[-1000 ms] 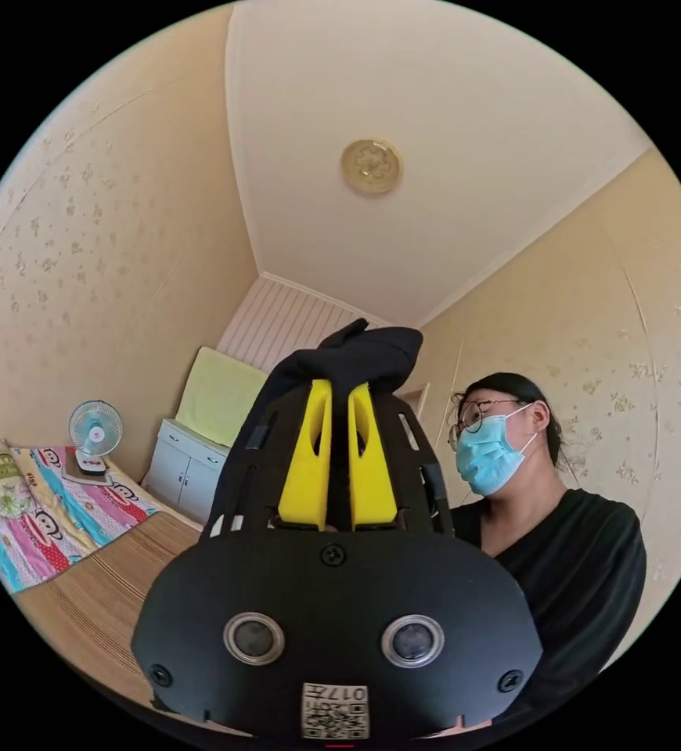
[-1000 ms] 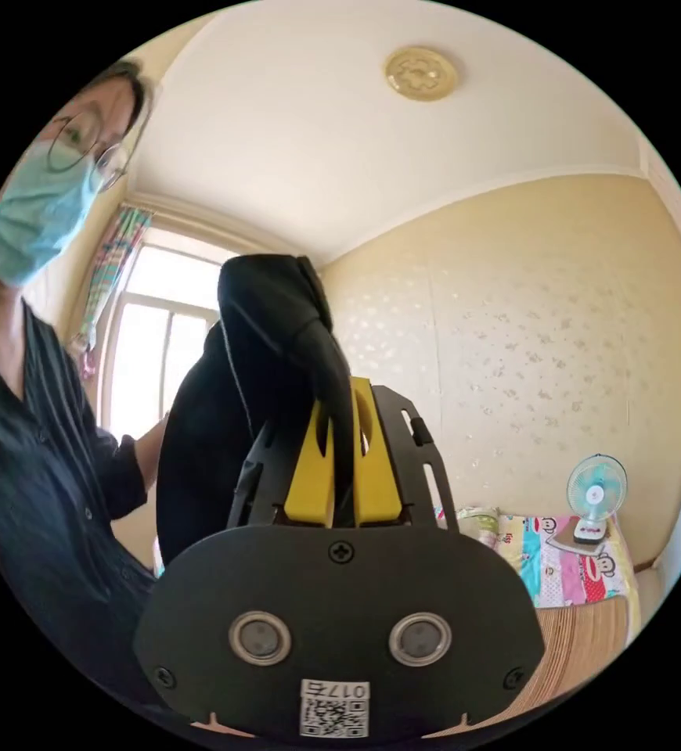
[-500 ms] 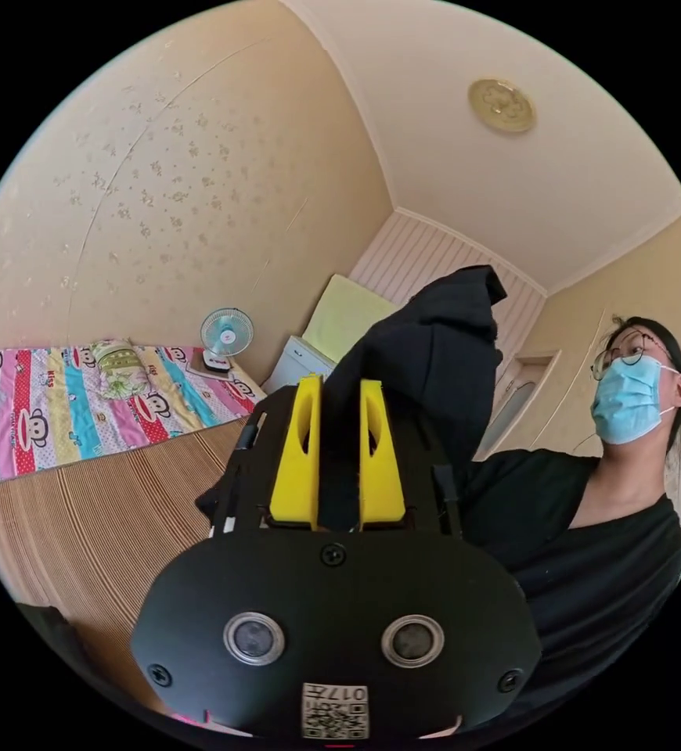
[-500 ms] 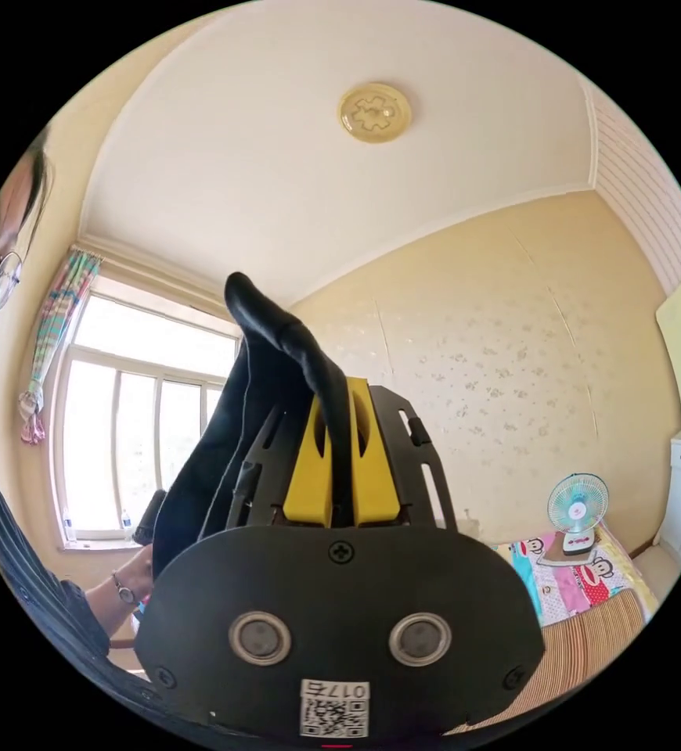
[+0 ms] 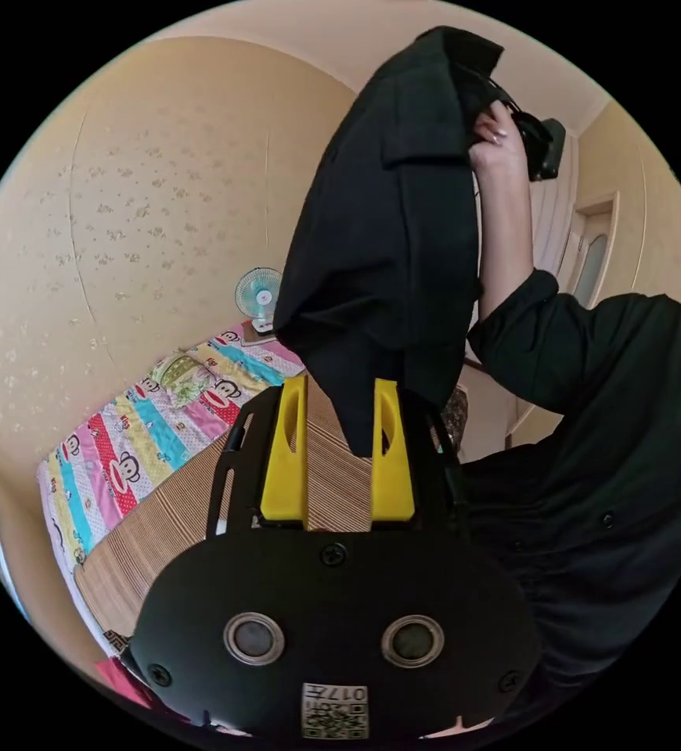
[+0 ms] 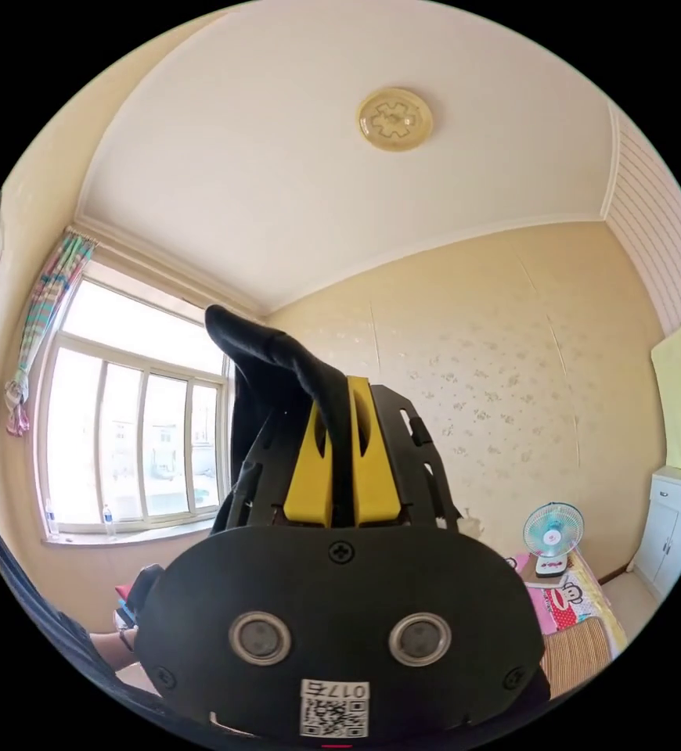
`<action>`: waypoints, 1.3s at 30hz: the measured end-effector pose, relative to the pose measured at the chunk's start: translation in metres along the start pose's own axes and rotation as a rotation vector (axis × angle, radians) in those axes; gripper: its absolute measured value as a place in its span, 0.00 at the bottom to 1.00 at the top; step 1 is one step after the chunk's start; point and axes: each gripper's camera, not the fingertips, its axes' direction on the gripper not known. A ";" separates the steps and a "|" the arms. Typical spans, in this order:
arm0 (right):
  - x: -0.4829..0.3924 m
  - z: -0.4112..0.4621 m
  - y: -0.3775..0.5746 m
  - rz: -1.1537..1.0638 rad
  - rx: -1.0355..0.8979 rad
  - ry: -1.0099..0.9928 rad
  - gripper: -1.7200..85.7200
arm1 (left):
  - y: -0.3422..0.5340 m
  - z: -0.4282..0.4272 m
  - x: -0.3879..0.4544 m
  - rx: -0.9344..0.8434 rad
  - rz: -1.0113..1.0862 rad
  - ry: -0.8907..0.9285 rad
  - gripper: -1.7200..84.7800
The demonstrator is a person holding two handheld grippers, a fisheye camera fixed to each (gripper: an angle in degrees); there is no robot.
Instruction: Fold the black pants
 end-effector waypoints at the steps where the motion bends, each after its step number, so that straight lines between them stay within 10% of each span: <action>1: 0.003 0.003 -0.005 0.021 -0.010 0.036 0.07 | -0.004 0.002 0.008 -0.002 0.007 -0.017 0.17; 15: 0.009 0.024 -0.042 0.031 -0.201 0.134 0.08 | -0.056 -0.089 0.186 0.459 0.150 -0.620 0.16; 20: 0.026 0.020 -0.053 0.036 -0.274 0.106 0.07 | -0.048 -0.185 0.206 0.831 0.142 -0.559 0.07; 29: 0.085 0.003 -0.093 -0.060 -0.393 -0.222 0.06 | -0.067 -0.316 -0.031 0.937 -0.403 0.322 0.05; 39: 0.072 -0.133 -0.115 -0.077 -0.244 -0.354 0.06 | -0.058 -0.451 0.092 1.153 -0.112 0.035 0.05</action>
